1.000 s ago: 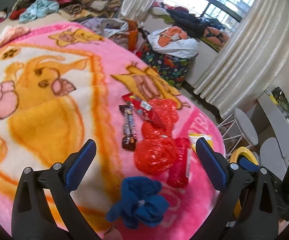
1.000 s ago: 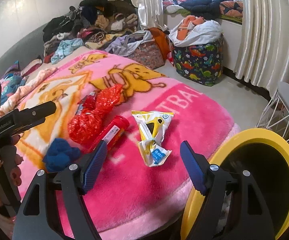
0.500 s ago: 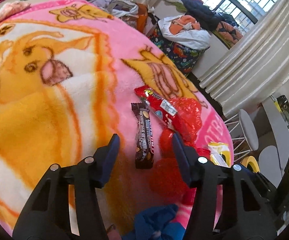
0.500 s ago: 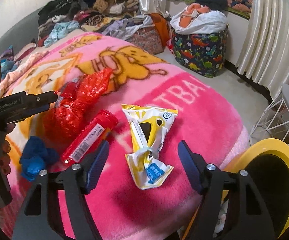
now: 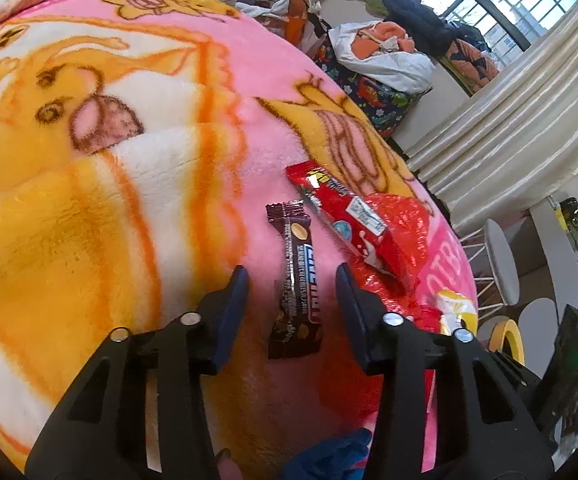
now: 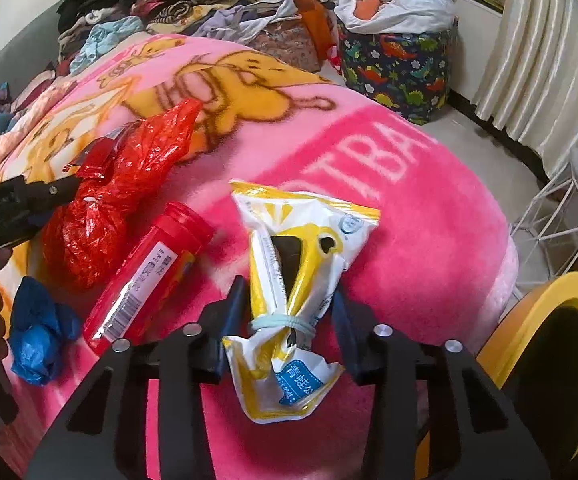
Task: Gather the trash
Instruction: 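Grasp the brown chocolate bar with the left gripper while the right grasps the white-yellow snack bag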
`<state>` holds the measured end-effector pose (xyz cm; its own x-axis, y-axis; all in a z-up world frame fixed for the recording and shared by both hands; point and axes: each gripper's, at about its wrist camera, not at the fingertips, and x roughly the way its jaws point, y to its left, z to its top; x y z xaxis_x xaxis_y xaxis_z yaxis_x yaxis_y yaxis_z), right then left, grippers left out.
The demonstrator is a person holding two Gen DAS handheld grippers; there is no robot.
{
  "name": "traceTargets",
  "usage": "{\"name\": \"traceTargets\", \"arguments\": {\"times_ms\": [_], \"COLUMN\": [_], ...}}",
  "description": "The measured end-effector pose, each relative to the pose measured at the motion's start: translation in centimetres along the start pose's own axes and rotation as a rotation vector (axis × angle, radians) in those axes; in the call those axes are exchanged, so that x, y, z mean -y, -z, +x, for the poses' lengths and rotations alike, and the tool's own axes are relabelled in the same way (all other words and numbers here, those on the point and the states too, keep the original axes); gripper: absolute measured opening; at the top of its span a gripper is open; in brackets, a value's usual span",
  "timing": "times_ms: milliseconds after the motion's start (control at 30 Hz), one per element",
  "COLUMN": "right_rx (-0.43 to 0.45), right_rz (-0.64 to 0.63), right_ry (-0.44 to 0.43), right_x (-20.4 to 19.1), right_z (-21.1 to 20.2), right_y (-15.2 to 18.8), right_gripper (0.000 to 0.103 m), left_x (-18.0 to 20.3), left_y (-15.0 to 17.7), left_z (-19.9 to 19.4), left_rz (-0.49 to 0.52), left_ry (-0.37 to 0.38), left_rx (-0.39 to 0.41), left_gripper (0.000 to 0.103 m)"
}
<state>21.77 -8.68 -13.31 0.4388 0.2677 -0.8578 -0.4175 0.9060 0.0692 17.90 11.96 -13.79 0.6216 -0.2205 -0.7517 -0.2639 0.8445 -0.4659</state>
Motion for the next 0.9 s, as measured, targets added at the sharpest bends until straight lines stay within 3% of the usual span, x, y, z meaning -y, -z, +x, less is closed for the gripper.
{"name": "traceTargets", "arguments": {"times_ms": [67, 233, 900], "right_rx": [0.004, 0.025, 0.153], "right_rz": [-0.001, 0.019, 0.015], "right_ry": [-0.008, -0.029, -0.114], "right_x": [-0.2, -0.5, -3.3], "right_z": [-0.3, -1.5, -9.0], "right_y": [0.3, 1.5, 4.6], "right_gripper": [0.035, 0.034, 0.034], "left_x": [-0.2, -0.7, 1.5], "left_y": [0.1, 0.6, 2.4], "left_z": [-0.1, -0.8, -8.5], "left_rz": [0.004, 0.004, 0.081], "left_ry": [-0.017, -0.021, 0.029], "left_rx": [0.0, 0.004, 0.13], "left_gripper": [0.024, 0.013, 0.013]}}
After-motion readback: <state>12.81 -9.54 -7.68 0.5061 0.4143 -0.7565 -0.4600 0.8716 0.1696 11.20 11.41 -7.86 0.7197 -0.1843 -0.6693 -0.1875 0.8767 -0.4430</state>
